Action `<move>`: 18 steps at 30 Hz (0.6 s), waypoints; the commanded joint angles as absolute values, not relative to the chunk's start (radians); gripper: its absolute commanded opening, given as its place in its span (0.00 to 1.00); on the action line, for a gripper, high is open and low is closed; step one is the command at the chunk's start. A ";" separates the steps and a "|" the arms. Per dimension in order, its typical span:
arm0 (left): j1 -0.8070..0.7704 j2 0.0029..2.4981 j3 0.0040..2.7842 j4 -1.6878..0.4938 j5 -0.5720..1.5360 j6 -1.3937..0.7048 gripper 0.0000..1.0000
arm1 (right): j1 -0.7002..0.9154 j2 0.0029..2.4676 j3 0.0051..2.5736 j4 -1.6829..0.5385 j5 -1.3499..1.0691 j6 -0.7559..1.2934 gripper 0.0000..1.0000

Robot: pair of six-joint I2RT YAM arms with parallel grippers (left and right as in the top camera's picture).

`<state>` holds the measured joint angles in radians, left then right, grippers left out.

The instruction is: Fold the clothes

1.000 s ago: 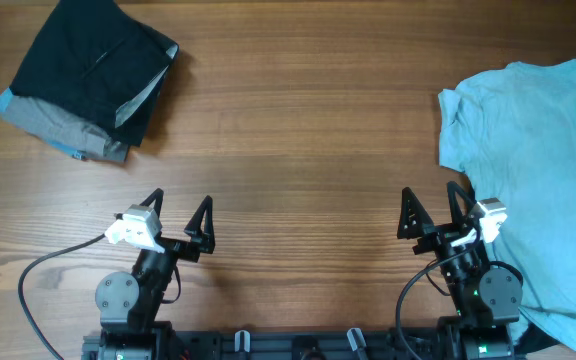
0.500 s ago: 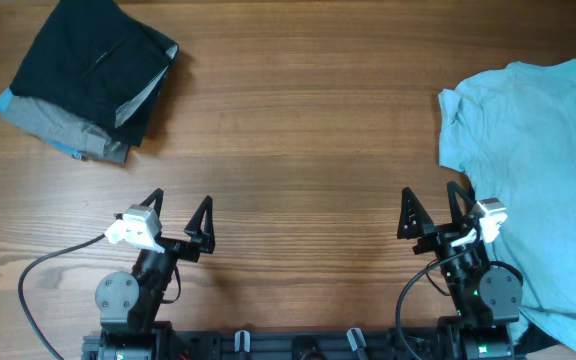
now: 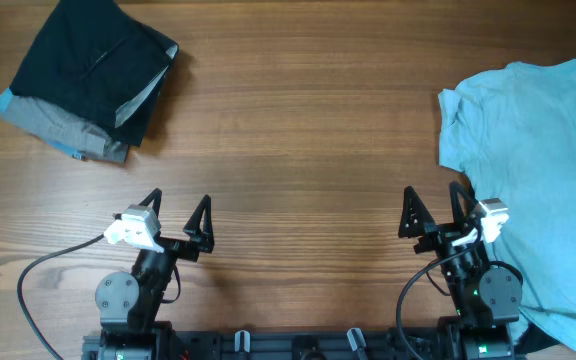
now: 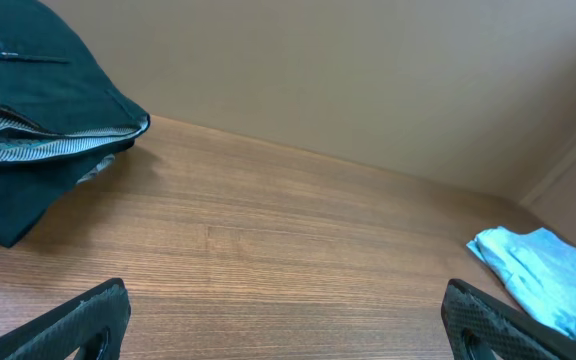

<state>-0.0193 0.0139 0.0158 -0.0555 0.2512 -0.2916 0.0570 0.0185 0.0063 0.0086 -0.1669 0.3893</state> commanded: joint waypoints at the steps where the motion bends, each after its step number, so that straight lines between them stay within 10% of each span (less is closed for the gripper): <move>1: -0.017 0.006 0.006 -0.052 0.257 -0.300 1.00 | 0.053 0.021 0.005 0.012 -0.138 0.397 1.00; 12: -0.017 0.054 0.006 -0.051 0.261 -0.351 1.00 | 0.053 0.054 0.006 0.021 -0.164 0.880 1.00; 18: -0.017 0.062 0.086 0.008 0.271 -0.402 1.00 | 0.053 0.088 0.087 0.089 -0.382 0.709 1.00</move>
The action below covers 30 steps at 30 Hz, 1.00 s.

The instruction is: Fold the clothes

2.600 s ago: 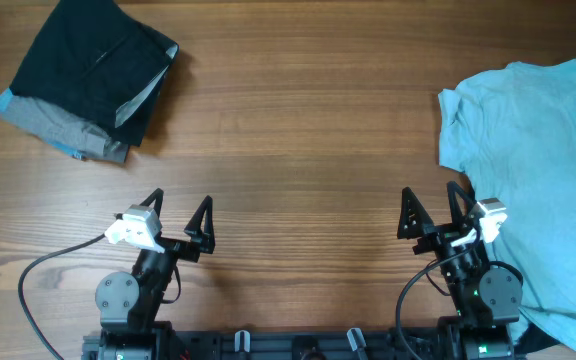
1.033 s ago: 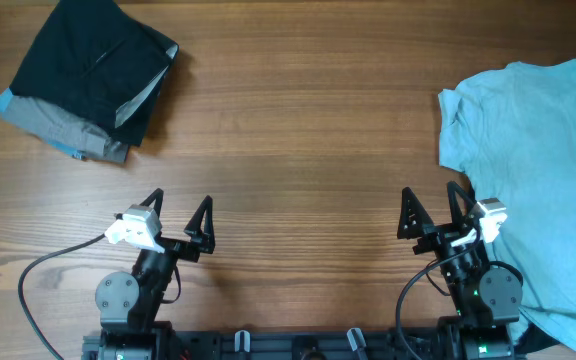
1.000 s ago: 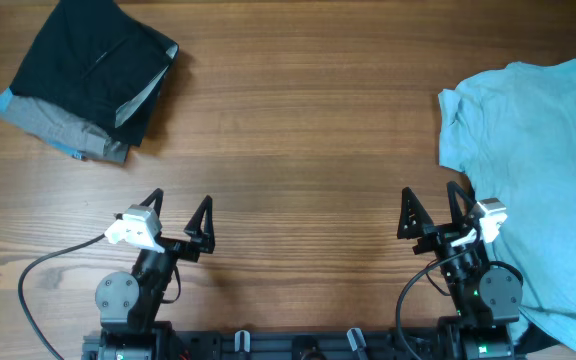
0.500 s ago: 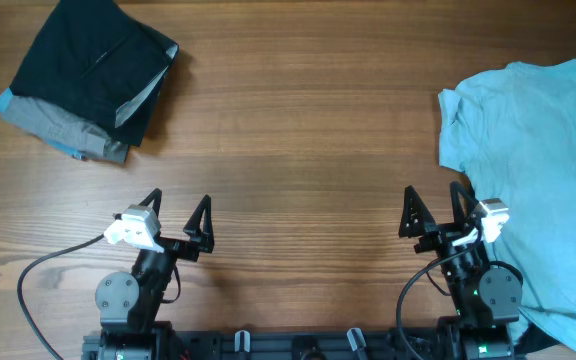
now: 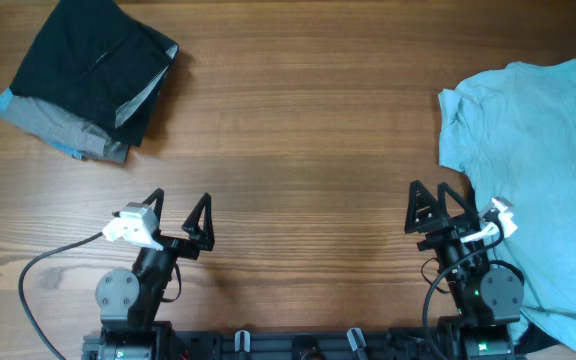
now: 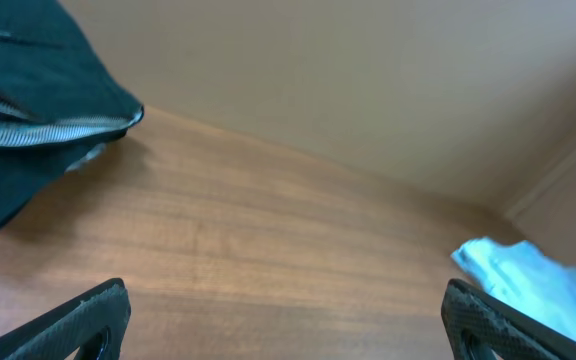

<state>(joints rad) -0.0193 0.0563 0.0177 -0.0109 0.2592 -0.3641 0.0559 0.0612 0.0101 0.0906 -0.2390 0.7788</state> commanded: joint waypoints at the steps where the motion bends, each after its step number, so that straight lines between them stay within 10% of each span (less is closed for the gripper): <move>1: -0.017 0.068 0.118 -0.005 0.267 -0.385 1.00 | 0.053 0.098 0.115 0.073 -0.398 0.675 1.00; 19: -0.017 0.938 1.008 -0.799 0.209 -0.371 1.00 | 0.053 1.143 1.121 -0.855 -0.336 0.211 1.00; 30: -0.017 1.168 1.094 -0.881 0.331 -0.375 1.00 | -0.025 1.509 1.303 -0.652 -0.059 0.329 0.92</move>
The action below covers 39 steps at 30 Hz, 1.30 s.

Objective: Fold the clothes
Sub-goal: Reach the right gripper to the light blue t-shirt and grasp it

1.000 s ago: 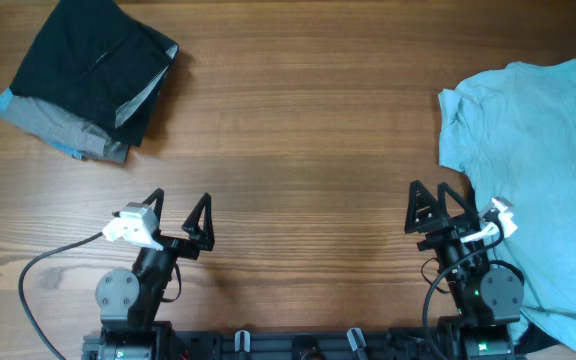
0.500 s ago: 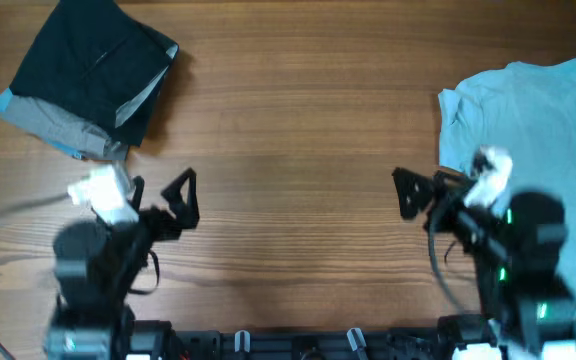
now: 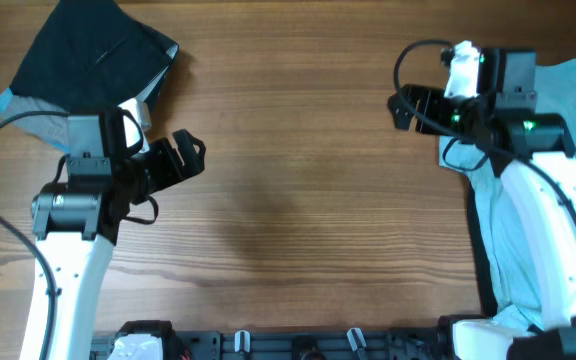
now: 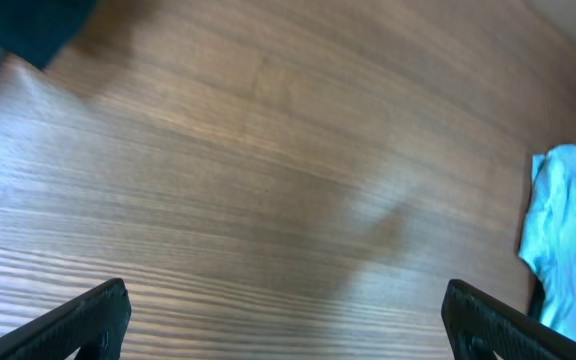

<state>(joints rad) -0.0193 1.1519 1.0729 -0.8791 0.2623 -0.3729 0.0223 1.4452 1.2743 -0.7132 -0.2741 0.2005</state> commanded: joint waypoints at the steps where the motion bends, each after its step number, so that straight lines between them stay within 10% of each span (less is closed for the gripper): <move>1: -0.017 1.170 1.094 -0.881 0.333 -0.375 1.00 | -0.040 1.531 1.303 -0.632 -0.031 0.363 0.88; 22: -0.017 1.172 1.094 -0.905 0.332 -0.370 1.00 | -0.084 2.049 1.303 -0.230 0.104 0.381 0.82; 26: -0.017 1.172 1.094 -0.906 0.332 -0.371 1.00 | -0.085 2.063 1.303 -0.217 0.105 0.368 0.57; 30: -0.017 1.172 1.094 -0.907 0.332 -0.371 0.99 | -0.099 2.050 1.303 -0.231 0.105 0.365 0.04; 39: -0.017 1.168 1.095 -0.907 0.334 -0.371 0.94 | -0.187 1.795 1.304 -0.274 0.101 0.287 0.04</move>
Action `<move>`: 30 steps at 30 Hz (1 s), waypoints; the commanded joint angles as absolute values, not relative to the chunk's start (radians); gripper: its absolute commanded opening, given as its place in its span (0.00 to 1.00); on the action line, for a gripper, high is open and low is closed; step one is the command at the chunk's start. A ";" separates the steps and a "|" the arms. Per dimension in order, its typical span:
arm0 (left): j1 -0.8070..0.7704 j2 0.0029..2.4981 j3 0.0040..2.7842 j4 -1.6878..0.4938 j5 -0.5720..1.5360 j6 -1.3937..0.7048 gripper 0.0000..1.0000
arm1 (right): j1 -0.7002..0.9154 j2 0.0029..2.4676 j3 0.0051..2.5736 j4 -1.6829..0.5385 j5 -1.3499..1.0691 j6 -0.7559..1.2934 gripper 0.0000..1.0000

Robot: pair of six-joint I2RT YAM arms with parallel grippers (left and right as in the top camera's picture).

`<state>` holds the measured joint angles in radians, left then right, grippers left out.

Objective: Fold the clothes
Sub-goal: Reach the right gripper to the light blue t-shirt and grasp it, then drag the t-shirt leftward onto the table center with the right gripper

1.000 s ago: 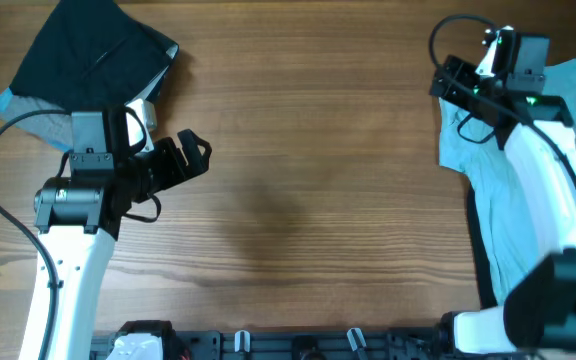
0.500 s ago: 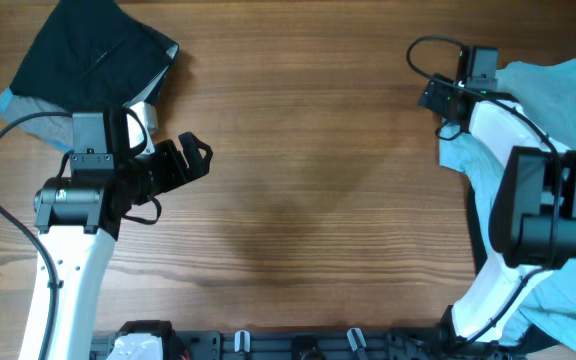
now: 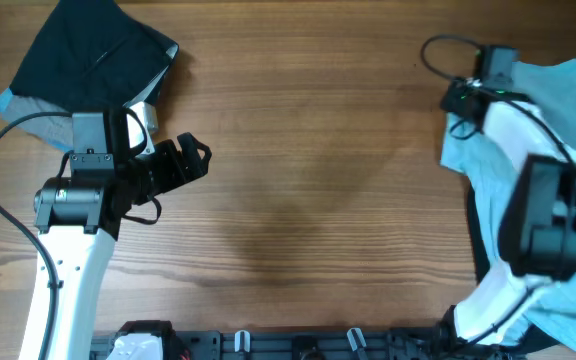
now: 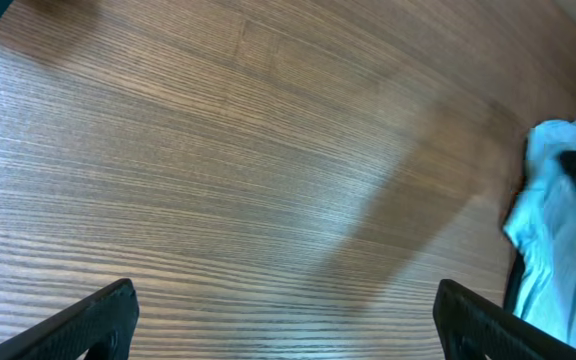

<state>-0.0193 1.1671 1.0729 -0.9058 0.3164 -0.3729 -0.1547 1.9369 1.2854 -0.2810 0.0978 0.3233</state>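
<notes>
A crumpled light blue T-shirt (image 3: 558, 130) lies at the table's right side; its left edge also shows in the left wrist view (image 4: 558, 240). My right gripper (image 3: 457, 104) is down at the shirt's upper left corner, a dark shape against the cloth. Its jaws are hidden from above. My left gripper (image 3: 193, 160) hangs over bare wood at centre-left, open and empty, with its fingertips (image 4: 98, 320) wide apart.
A pile of folded dark and grey clothes (image 3: 88, 80) lies at the back left, just behind my left arm. Bare wooden table (image 3: 308, 180) stretches between the pile and the shirt. The right arm's white links lie over the shirt.
My right gripper was over bare wood just left of the shirt's corner; now it sits lower, on the shirt's corner. The left gripper has barely shifted and stays open.
Both arms sat folded at the front edge with grippers open. The right wrist then turned a little. Later both arms were stretched out, the left beside the dark pile, the right near the shirt's upper left corner. Now the right gripper is on that corner.
</notes>
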 commanded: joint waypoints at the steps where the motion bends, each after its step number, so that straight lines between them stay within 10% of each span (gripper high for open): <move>1: -0.017 1.158 1.095 -0.908 0.352 -0.371 0.94 | -0.206 1.726 1.304 -0.263 0.049 0.247 0.04; 10: -0.014 1.063 1.220 -0.915 0.347 -0.342 0.92 | -0.124 1.454 1.304 -0.265 -0.441 0.189 0.04; 22: -0.014 0.908 1.364 -0.906 0.031 -0.340 0.99 | 0.707 1.517 1.303 -0.472 -0.471 0.233 0.07; 25: -0.014 0.891 1.364 -0.909 0.032 -0.319 0.99 | 0.893 1.554 1.303 -0.476 -0.391 0.245 0.23; 27: -0.014 0.889 1.364 -0.910 0.032 -0.318 1.00 | 0.949 1.553 1.304 -0.498 -0.273 0.273 0.61; 30: -0.015 0.892 1.364 -0.910 0.037 -0.318 1.00 | 0.928 1.522 1.304 -0.542 -0.175 0.289 0.80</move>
